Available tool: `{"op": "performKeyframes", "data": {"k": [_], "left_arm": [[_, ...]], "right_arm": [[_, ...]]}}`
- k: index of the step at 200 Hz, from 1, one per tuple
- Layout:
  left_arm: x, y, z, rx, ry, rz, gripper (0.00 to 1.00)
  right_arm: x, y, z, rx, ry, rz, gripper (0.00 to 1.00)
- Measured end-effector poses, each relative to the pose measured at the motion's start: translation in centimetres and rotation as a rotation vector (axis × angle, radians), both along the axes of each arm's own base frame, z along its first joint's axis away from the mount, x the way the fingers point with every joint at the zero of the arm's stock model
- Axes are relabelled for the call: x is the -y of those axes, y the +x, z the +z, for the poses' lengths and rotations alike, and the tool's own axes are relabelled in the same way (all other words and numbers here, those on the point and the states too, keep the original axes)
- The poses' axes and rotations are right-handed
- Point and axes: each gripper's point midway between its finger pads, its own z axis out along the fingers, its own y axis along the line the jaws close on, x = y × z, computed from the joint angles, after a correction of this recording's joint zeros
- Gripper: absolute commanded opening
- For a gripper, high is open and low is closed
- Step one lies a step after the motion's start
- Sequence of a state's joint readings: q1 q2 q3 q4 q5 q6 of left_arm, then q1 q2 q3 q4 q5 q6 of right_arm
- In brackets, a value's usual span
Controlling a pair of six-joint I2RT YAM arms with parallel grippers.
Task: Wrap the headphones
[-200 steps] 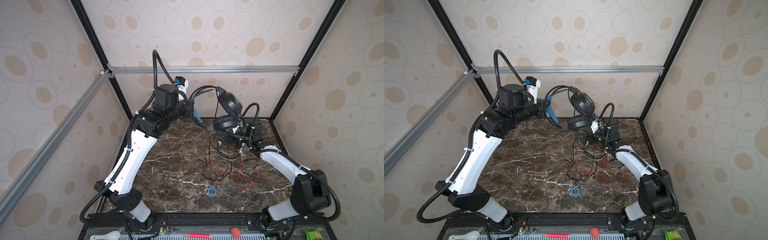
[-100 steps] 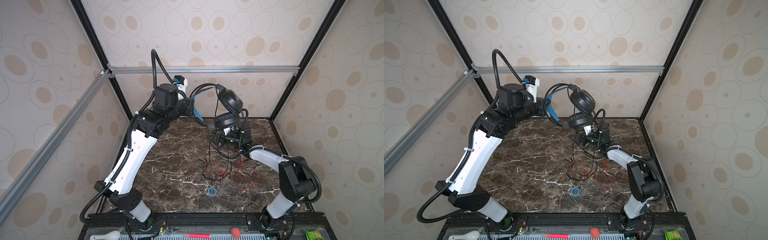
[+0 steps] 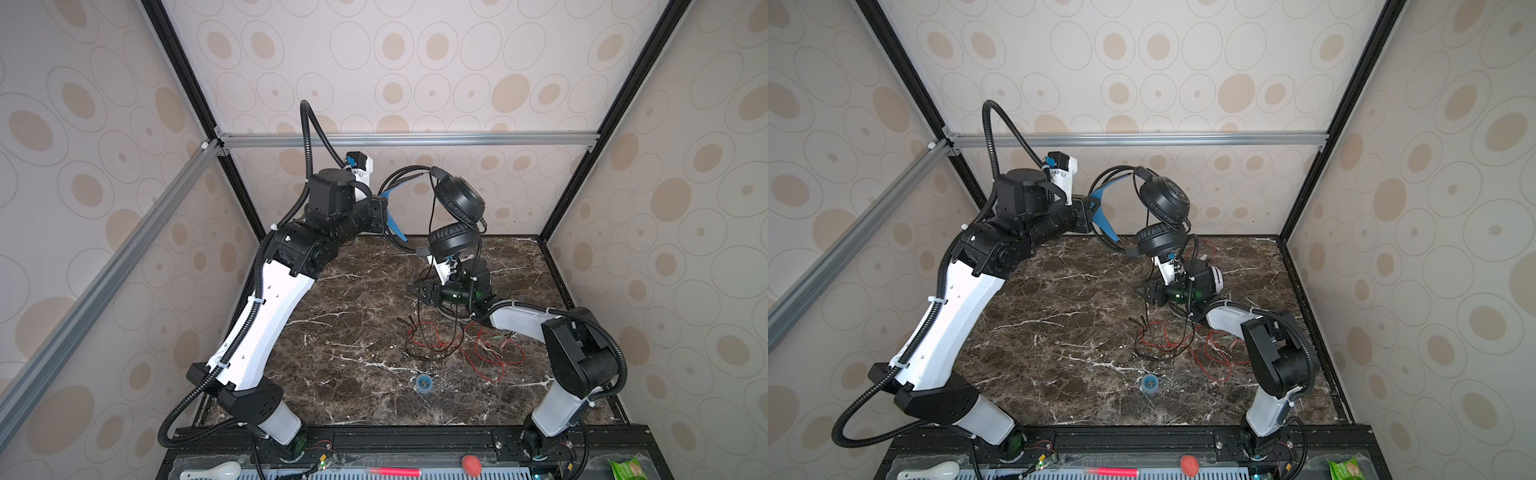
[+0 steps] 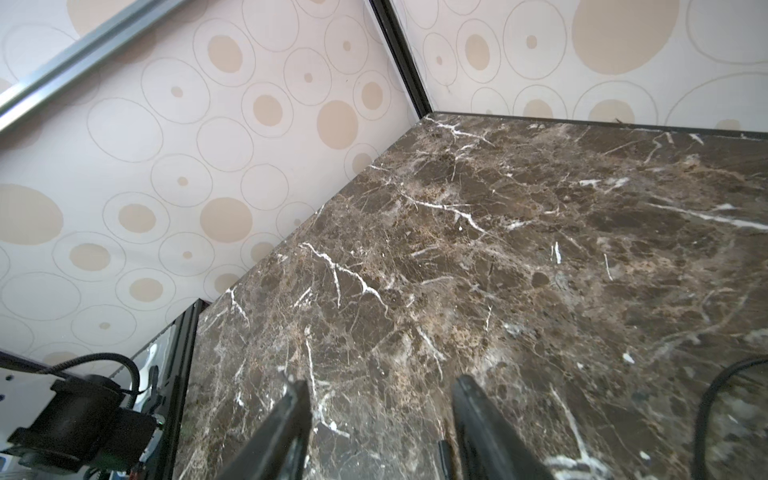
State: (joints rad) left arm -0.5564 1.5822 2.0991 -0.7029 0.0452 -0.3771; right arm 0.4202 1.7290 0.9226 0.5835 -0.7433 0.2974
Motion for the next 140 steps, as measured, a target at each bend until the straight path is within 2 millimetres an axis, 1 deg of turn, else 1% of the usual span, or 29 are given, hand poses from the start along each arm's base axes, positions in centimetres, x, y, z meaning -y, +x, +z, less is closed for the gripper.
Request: {"op": "performKeyframes", "data": {"k": [16,29,48,65,87,107,123,140], "left_arm": [[-0.1,0.1,0.0,0.004,-0.008,0.008,0.0],[-0.3,0.1,-0.2,0.002,-0.012,0.018,0.0],[-1.0,0.3,-0.6,-0.004,-0.02,0.044,0.0],[-2.1,0.4,-0.9,-0.011,-0.027,0.082,0.0],[-4.1,0.8,-1.5,-0.02,-0.041,0.143,0.0],[-6.2,1.6,-2.2,-0.033,-0.066,0.208,0.0],[-7.2,2.2,-2.7,-0.04,-0.088,0.243,0.0],[-7.8,2.9,-3.3,-0.046,-0.101,0.268,0.0]], "right_arm": [[0.1,-0.2,-0.9,-0.018,-0.012,-0.006,0.31],[0.2,-0.2,-1.4,-0.037,-0.02,-0.014,0.23],[0.3,-0.3,-2.0,-0.051,-0.041,-0.026,0.12],[0.5,-0.6,-2.7,-0.063,-0.082,-0.034,0.05],[0.7,-1.4,-3.0,-0.063,-0.143,-0.043,0.0],[0.6,-2.6,-2.7,-0.036,-0.204,-0.039,0.0],[0.4,-3.7,-2.3,-0.009,-0.25,-0.03,0.0],[0.3,-4.8,-1.9,0.014,-0.296,-0.025,0.0]]}}
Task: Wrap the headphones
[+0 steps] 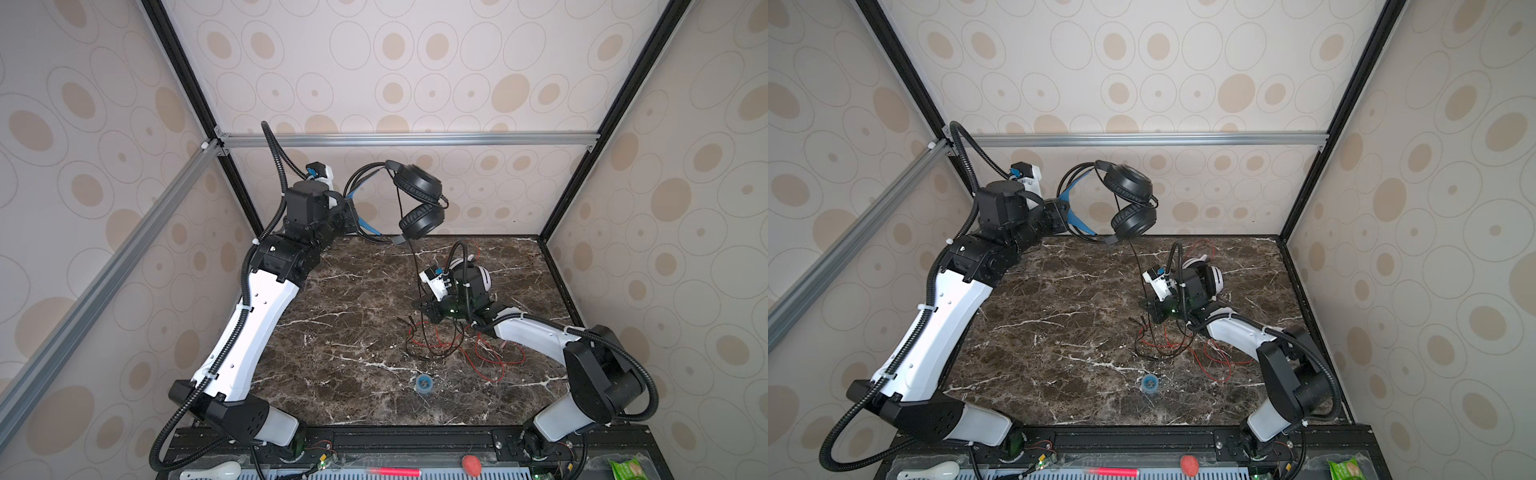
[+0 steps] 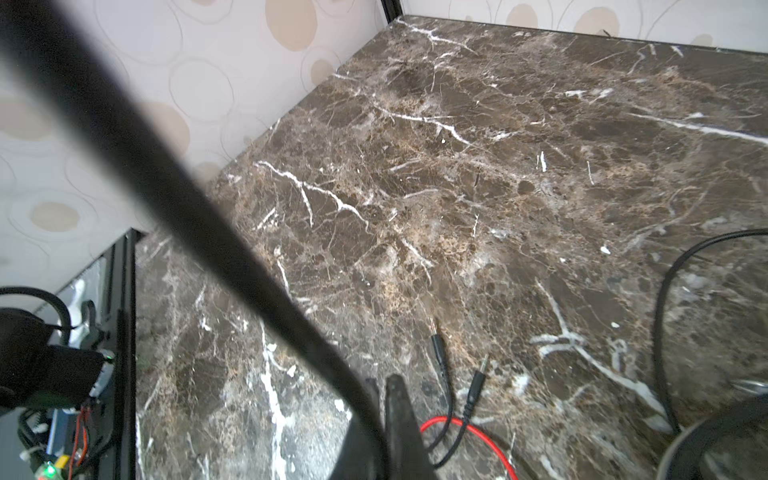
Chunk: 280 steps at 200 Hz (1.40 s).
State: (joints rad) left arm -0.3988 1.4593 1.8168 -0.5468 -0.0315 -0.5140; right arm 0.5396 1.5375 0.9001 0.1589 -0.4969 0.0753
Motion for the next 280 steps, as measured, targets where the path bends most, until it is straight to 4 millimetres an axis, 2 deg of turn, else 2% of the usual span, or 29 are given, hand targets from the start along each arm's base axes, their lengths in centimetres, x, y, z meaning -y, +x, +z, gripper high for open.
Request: {"op": "performKeyframes", "data": {"k": [46,80,119,161,184,219,254,280], "left_arm": [[0.0,1.4,-2.8,-0.023,-0.021,0.033,0.0],[-0.6,2.1,-4.9,-0.049,-0.011,0.068,0.0],[-1.0,2.7,-6.5,-0.068,0.015,0.094,0.0],[-1.1,2.9,-10.6,-0.134,0.054,0.098,0.0],[-1.2,2.8,-12.6,-0.172,0.072,0.099,0.0],[-1.2,2.8,-14.0,-0.187,0.079,0.102,0.0],[-1.3,2.6,-16.0,-0.219,0.095,0.104,0.0],[-1.4,2.5,-16.8,-0.229,0.107,0.102,0.0]], "right_arm": [[0.9,-2.5,0.9,0.031,-0.134,0.002,0.0],[1.4,-4.0,3.3,0.083,-0.219,0.007,0.0],[1.0,-6.0,5.9,0.157,-0.344,0.06,0.0],[1.7,-7.0,8.3,0.206,-0.428,0.072,0.0],[1.5,-7.7,9.7,0.238,-0.455,0.097,0.0],[0.7,-8.6,11.1,0.278,-0.509,0.141,0.0],[-0.7,-8.9,11.8,0.3,-0.551,0.184,0.0],[-1.6,-8.3,12.4,0.31,-0.569,0.192,0.0]]}}
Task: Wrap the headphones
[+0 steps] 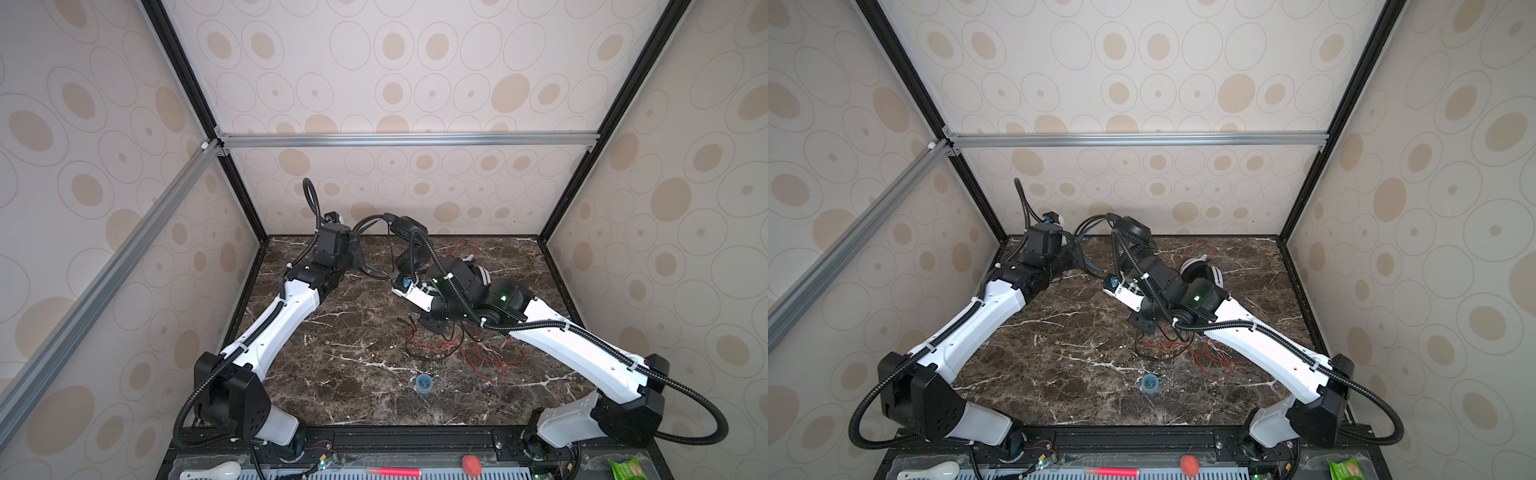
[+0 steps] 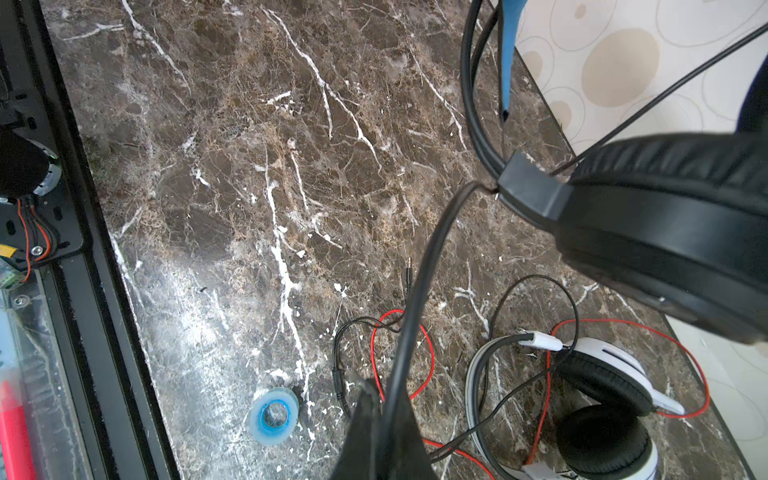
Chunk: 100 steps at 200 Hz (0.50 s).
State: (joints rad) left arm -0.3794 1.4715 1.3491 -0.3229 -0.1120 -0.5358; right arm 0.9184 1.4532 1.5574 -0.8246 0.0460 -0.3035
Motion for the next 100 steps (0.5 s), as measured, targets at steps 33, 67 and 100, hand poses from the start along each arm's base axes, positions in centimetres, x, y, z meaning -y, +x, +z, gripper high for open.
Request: {"op": "performKeyframes", "data": {"k": [33,67,100], "left_arm": [[0.0,-0.3,-0.4,0.0,0.1,-0.03,0.0],[0.2,-1.4,-0.9,-0.023,0.288,-0.085,0.0],[1.3,-2.4,-0.7,-0.032,0.434,-0.187,0.0]], "right_arm": [[-0.7,1.4,2.2,0.042,-0.011,-0.02,0.0],[-0.2,2.6,3.9,0.101,-0.058,-0.049,0.0],[0.2,3.6,4.2,0.136,-0.131,-0.059,0.0]]}}
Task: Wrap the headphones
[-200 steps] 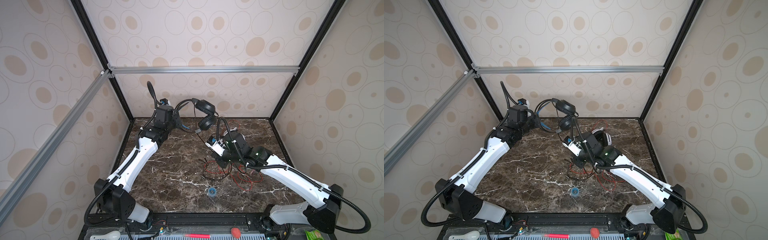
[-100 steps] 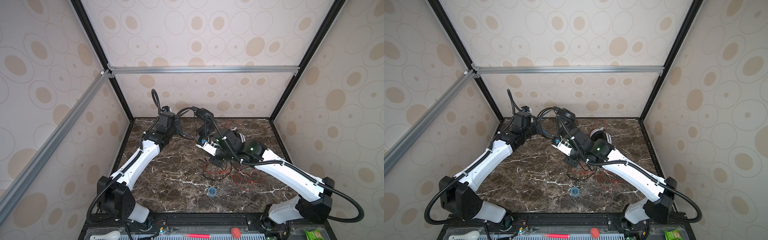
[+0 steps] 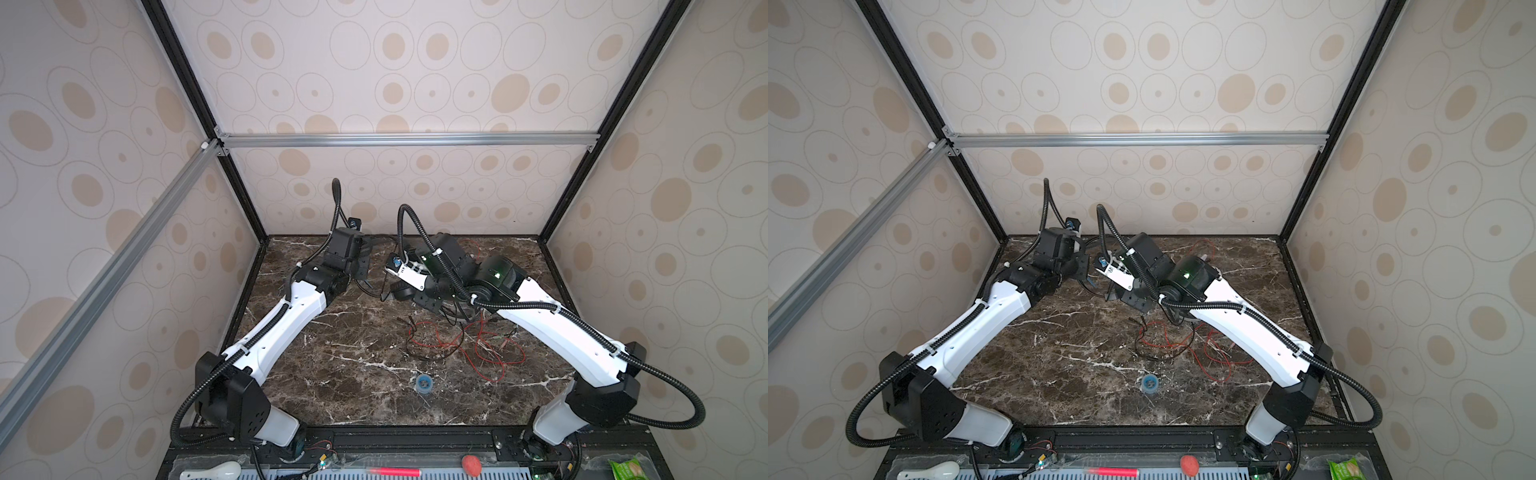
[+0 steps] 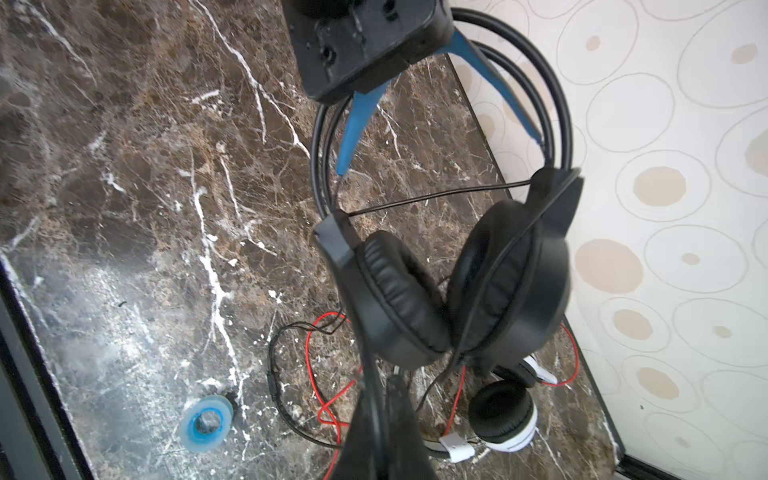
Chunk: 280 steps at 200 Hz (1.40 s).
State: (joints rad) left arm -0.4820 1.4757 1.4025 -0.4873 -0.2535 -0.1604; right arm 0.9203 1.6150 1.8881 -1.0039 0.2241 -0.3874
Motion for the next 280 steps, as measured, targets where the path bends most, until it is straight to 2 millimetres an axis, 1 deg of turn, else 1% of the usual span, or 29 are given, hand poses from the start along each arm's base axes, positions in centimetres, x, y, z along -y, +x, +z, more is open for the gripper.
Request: {"op": "performKeyframes", "data": {"k": [29,60,88,117,134,160,184,219,240,260,280], "left_arm": [[1.0,-0.8,-0.6,-0.032,0.072,-0.103,0.0],[2.1,-1.8,-1.2,-0.056,0.095,-0.21,0.0],[2.7,-3.0,-0.9,-0.057,0.106,-0.288,0.0],[3.2,-3.9,-0.1,-0.041,0.106,-0.343,0.0],[3.5,-4.2,0.3,-0.032,0.092,-0.368,0.0],[4.2,-4.7,0.6,-0.03,0.07,-0.404,0.0],[4.7,-5.1,0.4,-0.038,0.061,-0.436,0.0],[4.7,-6.0,-0.3,-0.068,0.072,-0.459,0.0],[4.6,-6.2,-0.5,-0.077,0.077,-0.461,0.0],[4.6,-6.3,-0.5,-0.078,0.076,-0.463,0.0],[4.6,-6.4,-0.3,-0.075,0.072,-0.466,0.0]], "right_arm": [[0.1,0.8,0.1,0.03,-0.055,-0.002,0.0],[0.3,1.9,0.5,0.072,-0.101,-0.01,0.0],[1.1,2.9,0.6,0.112,-0.157,-0.023,0.02],[2.2,3.9,0.8,0.151,-0.204,-0.059,0.05],[2.6,4.3,1.0,0.168,-0.221,-0.073,0.07],[2.6,5.0,1.0,0.188,-0.23,-0.1,0.1],[3.0,6.0,1.0,0.194,-0.215,-0.143,0.13],[4.0,7.3,2.2,0.22,-0.176,-0.203,0.14],[4.1,7.6,2.5,0.225,-0.159,-0.223,0.14],[4.4,8.0,2.0,0.213,-0.138,-0.252,0.14],[5.8,8.7,0.6,0.167,-0.115,-0.301,0.15]]}}
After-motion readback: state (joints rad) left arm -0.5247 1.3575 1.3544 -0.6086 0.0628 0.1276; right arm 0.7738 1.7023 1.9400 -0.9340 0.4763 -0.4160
